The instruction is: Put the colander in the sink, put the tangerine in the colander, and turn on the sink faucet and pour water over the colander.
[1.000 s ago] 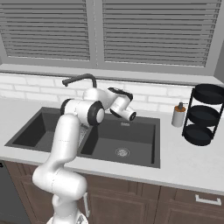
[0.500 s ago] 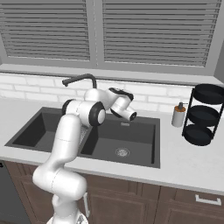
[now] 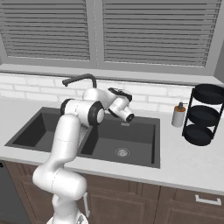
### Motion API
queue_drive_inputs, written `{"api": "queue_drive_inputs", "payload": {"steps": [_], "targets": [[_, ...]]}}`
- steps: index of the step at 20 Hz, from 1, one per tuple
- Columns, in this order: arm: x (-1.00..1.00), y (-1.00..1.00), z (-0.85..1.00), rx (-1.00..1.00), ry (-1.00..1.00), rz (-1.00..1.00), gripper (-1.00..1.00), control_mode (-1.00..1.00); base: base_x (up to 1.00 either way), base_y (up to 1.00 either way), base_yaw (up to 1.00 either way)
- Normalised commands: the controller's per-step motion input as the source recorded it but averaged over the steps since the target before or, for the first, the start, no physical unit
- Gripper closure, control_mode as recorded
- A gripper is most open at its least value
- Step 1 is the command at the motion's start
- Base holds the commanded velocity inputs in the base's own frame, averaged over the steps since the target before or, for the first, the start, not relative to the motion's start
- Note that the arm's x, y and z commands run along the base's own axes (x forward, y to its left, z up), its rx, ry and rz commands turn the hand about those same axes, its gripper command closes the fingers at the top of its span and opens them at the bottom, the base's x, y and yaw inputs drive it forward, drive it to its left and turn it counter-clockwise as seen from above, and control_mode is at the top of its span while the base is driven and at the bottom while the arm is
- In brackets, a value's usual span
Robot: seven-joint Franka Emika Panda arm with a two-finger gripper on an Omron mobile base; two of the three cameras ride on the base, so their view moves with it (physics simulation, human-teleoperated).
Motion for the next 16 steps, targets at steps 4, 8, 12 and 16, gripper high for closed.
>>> {"api": "queue_drive_inputs", "payload": {"steps": [4, 8, 12, 16], "targets": [[0.27, -0.51, 0.00, 0.05, 0.00, -0.15, 1.00, -1.00, 0.00, 0.00, 0.00], [0.29, -0.74, 0.00, 0.07, 0.00, -0.15, 1.00, -1.00, 0.00, 0.00, 0.00], [0.26, -0.86, 0.00, 0.10, 0.00, -0.14, 1.00, -1.00, 0.00, 0.00, 0.00], [0.10, -1.00, 0.00, 0.15, 0.00, -0.08, 1.00, -1.00, 0.00, 0.00, 0.00]]}}
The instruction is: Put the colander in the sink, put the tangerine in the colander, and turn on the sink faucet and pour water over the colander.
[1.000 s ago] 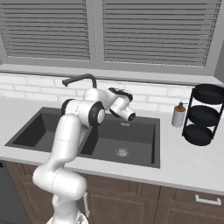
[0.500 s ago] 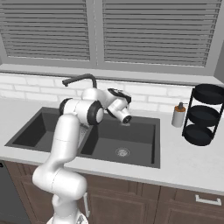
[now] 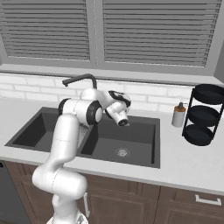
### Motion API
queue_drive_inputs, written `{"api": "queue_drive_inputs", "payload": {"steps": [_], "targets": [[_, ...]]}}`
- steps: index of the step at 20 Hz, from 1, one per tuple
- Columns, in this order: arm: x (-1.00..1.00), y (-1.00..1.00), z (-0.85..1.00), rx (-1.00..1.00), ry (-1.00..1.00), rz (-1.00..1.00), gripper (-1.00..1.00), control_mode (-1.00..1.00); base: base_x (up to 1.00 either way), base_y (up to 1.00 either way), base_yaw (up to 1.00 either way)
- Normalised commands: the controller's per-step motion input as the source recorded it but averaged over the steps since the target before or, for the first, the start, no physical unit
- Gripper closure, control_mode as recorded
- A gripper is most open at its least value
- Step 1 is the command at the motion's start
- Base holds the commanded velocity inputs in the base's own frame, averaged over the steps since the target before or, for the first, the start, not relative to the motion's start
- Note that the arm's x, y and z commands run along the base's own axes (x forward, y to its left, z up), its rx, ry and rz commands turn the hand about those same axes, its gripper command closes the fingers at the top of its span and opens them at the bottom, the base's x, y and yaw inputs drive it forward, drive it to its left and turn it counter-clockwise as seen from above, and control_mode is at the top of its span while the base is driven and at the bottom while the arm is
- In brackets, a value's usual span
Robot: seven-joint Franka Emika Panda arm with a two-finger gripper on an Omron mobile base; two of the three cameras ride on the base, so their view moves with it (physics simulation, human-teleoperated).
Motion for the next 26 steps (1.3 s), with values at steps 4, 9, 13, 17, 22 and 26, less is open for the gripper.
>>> {"api": "queue_drive_inputs", "payload": {"steps": [4, 9, 13, 17, 22, 26], "targets": [[0.08, -1.00, 0.00, 0.19, 0.00, -0.05, 1.00, -1.00, 0.00, 0.00, 0.00], [0.13, -1.00, 0.00, 0.20, 0.00, -0.06, 1.00, -1.00, 0.00, 0.00, 0.00], [0.19, -1.00, -0.04, 0.20, 0.01, -0.07, 1.00, -1.00, 0.00, 0.00, 0.00], [0.25, -1.00, -0.14, 0.19, 0.03, -0.08, 1.00, -1.00, 0.00, 0.00, 0.00], [-0.36, -0.56, 0.55, 0.16, -0.19, 0.00, 1.00, -1.00, 0.00, 0.00, 0.00], [-0.94, -0.29, 1.00, 0.10, -0.46, 0.00, 1.00, -1.00, 0.00, 0.00, 0.00]]}}
